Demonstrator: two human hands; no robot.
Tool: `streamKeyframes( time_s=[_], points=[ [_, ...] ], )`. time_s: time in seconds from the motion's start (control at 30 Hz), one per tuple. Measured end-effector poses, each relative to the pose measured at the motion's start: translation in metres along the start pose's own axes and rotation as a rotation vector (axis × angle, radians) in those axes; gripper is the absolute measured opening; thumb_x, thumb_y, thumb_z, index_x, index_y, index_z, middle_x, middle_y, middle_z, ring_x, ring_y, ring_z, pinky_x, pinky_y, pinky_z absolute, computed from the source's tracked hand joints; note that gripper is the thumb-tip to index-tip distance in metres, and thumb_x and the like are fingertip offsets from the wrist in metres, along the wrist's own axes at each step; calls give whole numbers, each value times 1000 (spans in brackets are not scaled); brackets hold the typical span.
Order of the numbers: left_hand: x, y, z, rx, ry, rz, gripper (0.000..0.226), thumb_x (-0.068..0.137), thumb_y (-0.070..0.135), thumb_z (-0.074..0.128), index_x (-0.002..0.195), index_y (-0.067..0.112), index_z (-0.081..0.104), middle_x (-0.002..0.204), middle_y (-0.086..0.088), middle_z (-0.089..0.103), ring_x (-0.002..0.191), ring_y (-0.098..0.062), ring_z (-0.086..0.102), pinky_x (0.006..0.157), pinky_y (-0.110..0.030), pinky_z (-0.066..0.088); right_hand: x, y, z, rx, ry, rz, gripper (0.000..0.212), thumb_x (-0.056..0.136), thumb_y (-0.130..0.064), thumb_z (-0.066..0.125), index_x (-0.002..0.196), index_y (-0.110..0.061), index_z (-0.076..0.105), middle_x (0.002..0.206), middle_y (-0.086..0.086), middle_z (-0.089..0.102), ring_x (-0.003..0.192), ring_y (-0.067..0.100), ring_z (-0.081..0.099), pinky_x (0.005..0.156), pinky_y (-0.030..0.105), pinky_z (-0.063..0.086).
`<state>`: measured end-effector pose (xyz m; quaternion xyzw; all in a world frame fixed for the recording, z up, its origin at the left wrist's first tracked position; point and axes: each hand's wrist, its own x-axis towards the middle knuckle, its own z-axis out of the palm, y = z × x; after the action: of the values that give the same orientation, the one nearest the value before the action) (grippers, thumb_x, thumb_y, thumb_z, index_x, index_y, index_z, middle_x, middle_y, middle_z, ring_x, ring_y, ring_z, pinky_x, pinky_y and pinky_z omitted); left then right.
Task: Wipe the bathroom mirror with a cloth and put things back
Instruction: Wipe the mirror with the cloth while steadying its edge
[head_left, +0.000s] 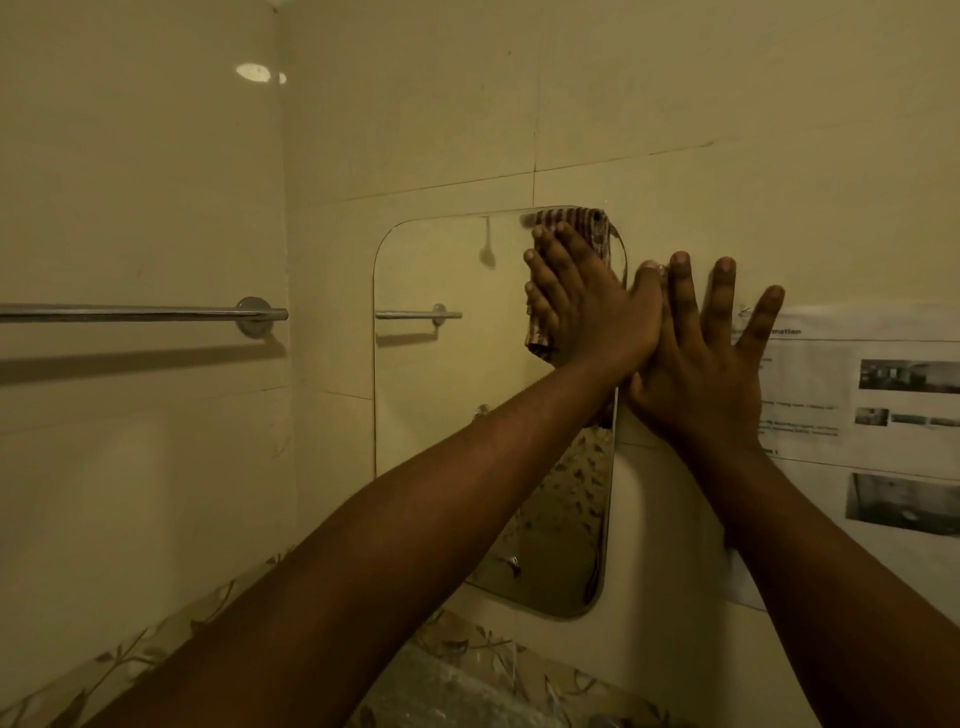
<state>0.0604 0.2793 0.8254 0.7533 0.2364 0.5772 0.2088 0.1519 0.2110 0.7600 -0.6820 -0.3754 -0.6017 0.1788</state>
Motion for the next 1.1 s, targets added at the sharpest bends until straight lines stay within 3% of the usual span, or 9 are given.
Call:
streamKeyframes(
  time_s=[0.17, 0.27, 0.53, 1.1],
  points=[
    [-2, 4, -4, 27, -91, 19, 108, 99, 70, 39, 157, 19, -36, 163, -1, -49, 147, -21, -50, 115, -42, -37, 0, -1, -3, 17, -21, 9, 99, 103, -74, 20, 176, -10, 4, 184, 13, -6, 168, 45, -8, 126, 76, -7],
    [-4, -4, -8, 26, -124, 65, 101, 102, 68, 36, 151, 23, -40, 163, 0, -48, 147, -20, -51, 117, -44, -35, -1, 1, -2, 16, -18, 9, 95, 104, -67, 30, 176, -10, 4, 184, 13, -8, 168, 46, -7, 126, 81, 1],
    [21, -45, -35, 29, -8, -11, 94, 102, 64, 35, 165, 21, -22, 171, -1, -34, 156, -21, -36, 126, -44, -24, 0, 1, 0, 40, -7, 12, 97, 105, -74, 24, 176, -13, -2, 184, 10, -11, 169, 44, -7, 126, 78, -4],
    [78, -184, -123, 82, 1, -95, 87, 108, 59, 36, 166, 22, -17, 173, -2, -28, 161, -22, -25, 129, -45, -17, 0, 2, 5, 26, -2, 19, 98, 105, -75, 23, 176, -13, -4, 184, 10, -12, 169, 45, -8, 126, 79, -1]
  ],
)
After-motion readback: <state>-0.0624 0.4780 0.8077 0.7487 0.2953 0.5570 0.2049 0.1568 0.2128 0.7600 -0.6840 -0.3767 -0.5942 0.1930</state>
